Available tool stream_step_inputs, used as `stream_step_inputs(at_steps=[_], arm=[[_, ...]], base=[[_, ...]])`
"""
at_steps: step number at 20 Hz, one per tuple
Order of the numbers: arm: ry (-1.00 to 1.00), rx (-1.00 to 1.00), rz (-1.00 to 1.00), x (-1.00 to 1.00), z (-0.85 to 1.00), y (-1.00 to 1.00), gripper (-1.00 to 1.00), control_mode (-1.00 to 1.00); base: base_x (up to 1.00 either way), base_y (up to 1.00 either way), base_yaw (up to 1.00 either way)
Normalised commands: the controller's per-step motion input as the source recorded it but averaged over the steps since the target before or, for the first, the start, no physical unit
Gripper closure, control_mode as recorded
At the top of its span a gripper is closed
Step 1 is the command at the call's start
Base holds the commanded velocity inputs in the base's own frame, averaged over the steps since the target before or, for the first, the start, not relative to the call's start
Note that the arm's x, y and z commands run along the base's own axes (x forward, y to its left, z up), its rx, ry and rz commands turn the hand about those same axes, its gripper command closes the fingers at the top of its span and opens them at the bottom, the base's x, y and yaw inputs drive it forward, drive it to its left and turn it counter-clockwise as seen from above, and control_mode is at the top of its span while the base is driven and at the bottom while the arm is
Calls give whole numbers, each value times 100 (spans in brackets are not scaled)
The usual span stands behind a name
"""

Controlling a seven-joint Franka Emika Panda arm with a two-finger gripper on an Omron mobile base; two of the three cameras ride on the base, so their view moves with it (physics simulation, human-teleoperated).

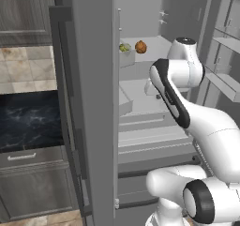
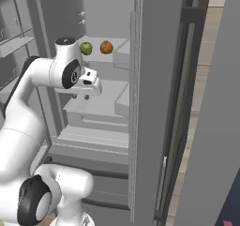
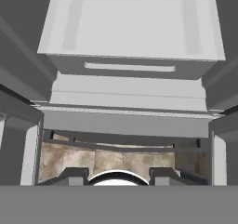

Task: Move the chicken breast and apple from the top shelf to the second highest shelf to make space. Then, place the pitcher from the counter on the cleared top shelf.

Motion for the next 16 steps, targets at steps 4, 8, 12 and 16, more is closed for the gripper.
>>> stream_step_inputs(at_steps=[4,8,12,16], arm=[[-6,0,0,-3,0,0,-100,-100],[-32,0,0,-8,1,0,-100,-100],[-40,0,0,-10,18,0,-100,-100],[-42,0,0,-13,43,0,-100,-100]], base=[[0,0,0],[0,0,0],[0,0,0],[0,0,0]])
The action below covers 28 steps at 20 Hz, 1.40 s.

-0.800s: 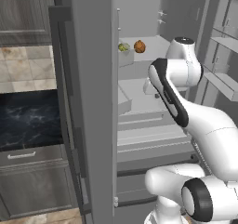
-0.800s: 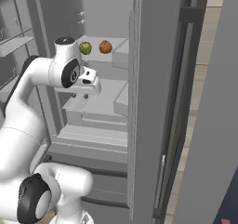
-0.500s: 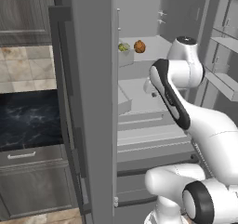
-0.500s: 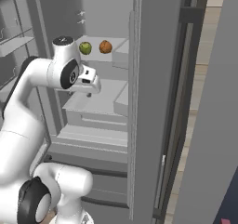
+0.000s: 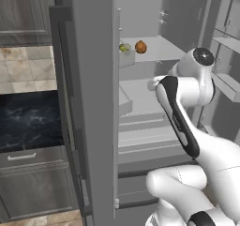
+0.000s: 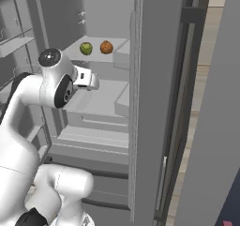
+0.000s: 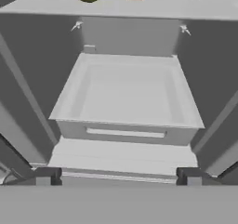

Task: Move the chicken breast and apple from the top shelf to the second highest shelf to make space. Then, place the pitcher from the counter on the cleared top shelf.

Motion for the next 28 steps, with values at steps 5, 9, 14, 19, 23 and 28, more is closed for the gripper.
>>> stream_step_inputs(at_steps=[5,9,14,19,23,28], arm=[[-34,0,0,0,67,0,-100,-100],[-17,0,0,0,71,0,-100,-100],[-3,1,-2,16,62,-3,-100,-100],[9,0,-6,34,23,0,-100,-100],[10,0,-5,47,8,0,-100,-100],[4,0,-2,46,0,0,-100,-100]], base=[[0,0,0],[0,0,0],[0,0,0],[0,0,0],[0,0,0],[0,0,0]])
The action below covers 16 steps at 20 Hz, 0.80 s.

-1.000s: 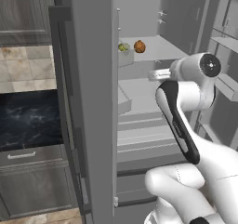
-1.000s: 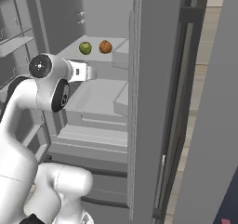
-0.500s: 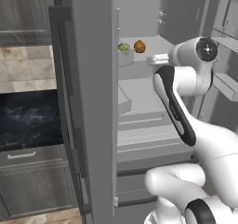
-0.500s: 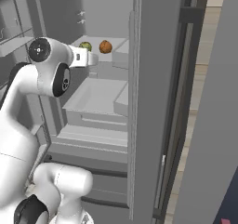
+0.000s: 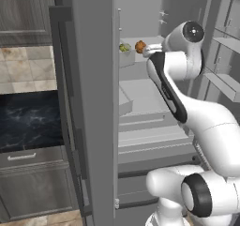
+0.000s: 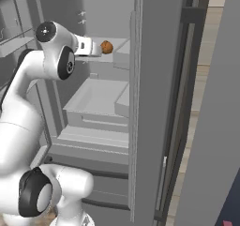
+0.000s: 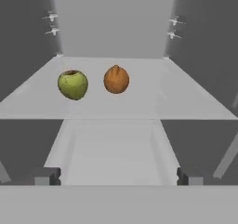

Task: Move the chicken breast and apple from the top shelf to the second highest shelf to make space. Then, place the pitcher from the counter on the cleared top shelf.

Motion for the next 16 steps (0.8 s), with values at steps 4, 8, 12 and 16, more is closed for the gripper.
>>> stream_step_inputs(at_steps=[4,8,12,16], arm=[[0,0,0,40,-2,-1,-100,-100],[0,0,0,48,-7,-1,-100,-100],[0,0,0,53,-22,0,-100,-100],[0,0,0,51,-26,-1,-100,-100]], base=[[0,0,0],[0,0,0],[0,0,0],[0,0,0]])
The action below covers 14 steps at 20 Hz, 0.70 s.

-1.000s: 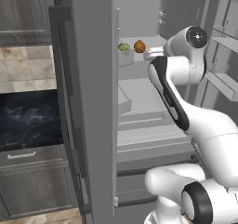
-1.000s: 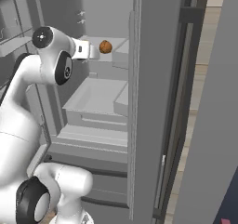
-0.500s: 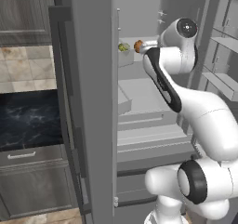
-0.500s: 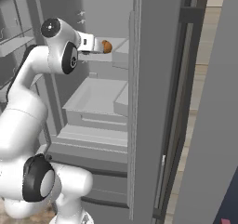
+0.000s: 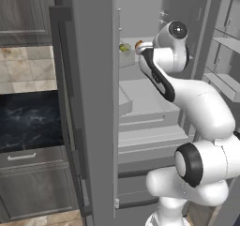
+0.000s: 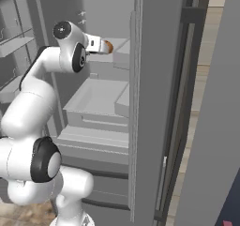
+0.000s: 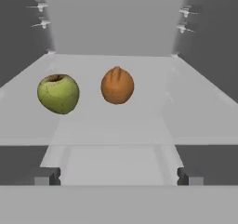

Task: Move the chicken breast and apple from the top shelf to the second highest shelf to make space. Then, place the pitcher from the counter on the cleared top shelf.

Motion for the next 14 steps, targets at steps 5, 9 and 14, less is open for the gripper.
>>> stream_step_inputs(at_steps=[5,9,14], arm=[[0,0,0,48,-21,-7,-100,-100],[0,1,0,51,-8,-11,-100,-100],[0,2,0,51,0,-10,-100,-100]], base=[[0,0,0],[0,0,0],[0,0,0]])
